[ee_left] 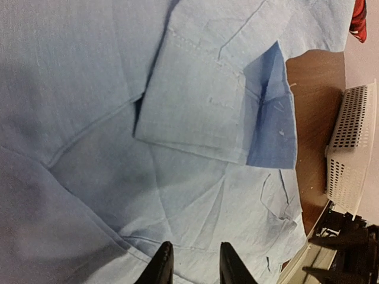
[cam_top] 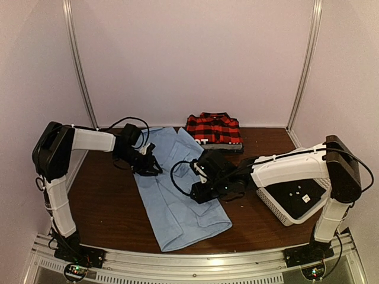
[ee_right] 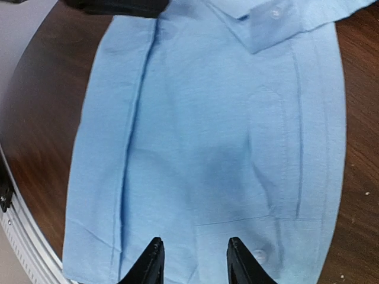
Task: Fold and stack the long sleeve shirts
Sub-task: Move the rectangle-folded shirt to the center of the board.
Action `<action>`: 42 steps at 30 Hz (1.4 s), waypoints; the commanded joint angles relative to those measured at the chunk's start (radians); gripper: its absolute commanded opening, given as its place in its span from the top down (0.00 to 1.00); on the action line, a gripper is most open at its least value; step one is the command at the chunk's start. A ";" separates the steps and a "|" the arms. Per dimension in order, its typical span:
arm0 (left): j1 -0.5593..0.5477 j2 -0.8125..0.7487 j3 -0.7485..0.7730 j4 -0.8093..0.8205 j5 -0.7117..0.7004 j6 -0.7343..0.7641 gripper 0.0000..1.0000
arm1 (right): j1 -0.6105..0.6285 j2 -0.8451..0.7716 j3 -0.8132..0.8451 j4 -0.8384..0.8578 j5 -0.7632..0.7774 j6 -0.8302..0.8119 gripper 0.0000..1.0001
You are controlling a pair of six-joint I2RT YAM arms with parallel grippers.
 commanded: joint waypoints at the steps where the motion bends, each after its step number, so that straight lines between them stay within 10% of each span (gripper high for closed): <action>1: -0.033 -0.094 -0.077 0.062 0.017 -0.029 0.72 | -0.085 -0.008 -0.038 0.022 0.055 -0.023 0.61; 33: -0.036 -0.359 -0.242 0.010 -0.264 -0.009 0.71 | 0.126 -0.114 -0.161 0.016 0.182 0.242 0.60; 42: 0.008 -0.170 -0.142 0.042 -0.316 0.008 0.71 | 0.047 -0.122 -0.075 0.110 0.221 0.124 0.55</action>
